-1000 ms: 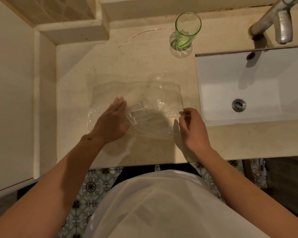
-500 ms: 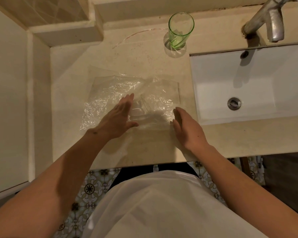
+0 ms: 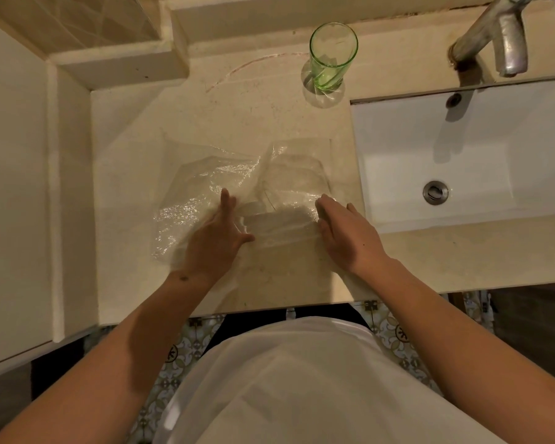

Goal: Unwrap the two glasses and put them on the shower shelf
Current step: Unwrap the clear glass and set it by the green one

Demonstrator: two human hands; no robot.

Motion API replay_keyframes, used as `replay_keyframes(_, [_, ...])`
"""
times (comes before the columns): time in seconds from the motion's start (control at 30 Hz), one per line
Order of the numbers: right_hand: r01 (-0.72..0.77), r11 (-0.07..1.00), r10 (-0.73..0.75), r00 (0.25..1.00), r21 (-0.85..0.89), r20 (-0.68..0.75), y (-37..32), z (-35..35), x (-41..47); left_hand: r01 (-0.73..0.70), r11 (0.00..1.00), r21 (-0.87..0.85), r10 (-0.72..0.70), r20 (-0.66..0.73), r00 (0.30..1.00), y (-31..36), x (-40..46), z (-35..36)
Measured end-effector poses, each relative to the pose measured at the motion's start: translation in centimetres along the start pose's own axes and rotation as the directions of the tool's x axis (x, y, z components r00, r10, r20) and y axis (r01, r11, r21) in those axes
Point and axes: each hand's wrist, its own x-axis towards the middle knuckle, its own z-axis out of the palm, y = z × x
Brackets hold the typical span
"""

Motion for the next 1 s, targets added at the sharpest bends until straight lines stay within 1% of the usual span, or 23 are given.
replay_keyframes(0.03, [0.002,1.0,-0.002,1.0,0.006,0.001,0.0,0.1,0.0,0.017,0.998,0.064,-0.018,0.004,1.0,-0.1,0.1,-0.1])
replay_keyframes(0.07, [0.001,1.0,-0.001,1.0,0.006,0.003,0.0,0.1,0.0,0.004,0.992,0.129,-0.002,-0.011,1.0,-0.1,0.1,-0.1])
replay_keyframes(0.13, [-0.003,1.0,0.003,1.0,0.001,0.013,0.1,0.3,-0.1,-0.059,0.981,0.187,0.075,-0.082,0.994,0.0,0.0,-0.1])
replay_keyframes(0.17, [-0.003,1.0,0.003,1.0,0.0,0.015,0.2,0.3,-0.1,-0.061,0.983,0.173,0.079,-0.099,0.992,0.3,-0.1,-0.2])
replay_keyframes(0.27, [-0.003,1.0,0.003,1.0,0.01,0.009,0.3,0.4,-0.1,-0.037,0.995,0.088,0.045,-0.091,0.995,1.1,0.2,-0.4])
replay_keyframes(0.37, [-0.005,1.0,0.005,1.0,0.018,-0.003,0.5,0.4,-0.1,-0.098,0.994,0.042,0.103,-0.133,0.986,1.4,0.4,-0.5])
replay_keyframes(0.43, [-0.006,0.999,0.006,1.0,0.031,-0.008,0.7,0.4,-0.2,-0.144,0.988,0.046,0.15,-0.145,0.978,1.5,0.6,-0.9])
replay_keyframes(0.5, [-0.016,0.999,0.017,1.0,0.051,-0.008,0.9,0.4,-0.4,-0.203,0.977,0.058,0.208,-0.098,0.973,1.6,1.3,-1.4])
replay_keyframes(0.6, [-0.025,0.998,0.027,0.999,0.049,-0.039,0.9,0.2,-0.8,-0.377,0.922,0.095,0.374,0.045,0.926,2.2,2.6,-1.7])
replay_keyframes(0.67, [-0.028,0.999,0.03,0.998,0.038,-0.048,1.0,0.1,-1.0,-0.422,0.902,0.092,0.411,0.114,0.904,2.6,3.3,-1.4])
replay_keyframes(0.77, [-0.024,0.999,0.027,0.997,0.04,-0.074,1.2,0.1,-1.4,-0.379,0.923,0.071,0.366,0.145,0.919,3.0,4.1,-0.7])
replay_keyframes(0.9, [-0.01,0.998,0.016,0.993,0.055,-0.116,1.4,0.2,-1.7,-0.261,0.965,0.01,0.258,0.12,0.959,2.7,5.1,-0.5])
replay_keyframes(1.0, [0.001,0.998,0.007,0.99,0.058,-0.142,1.3,0.3,-1.6,-0.204,0.979,0.013,0.201,0.125,0.972,2.4,5.5,-0.5])
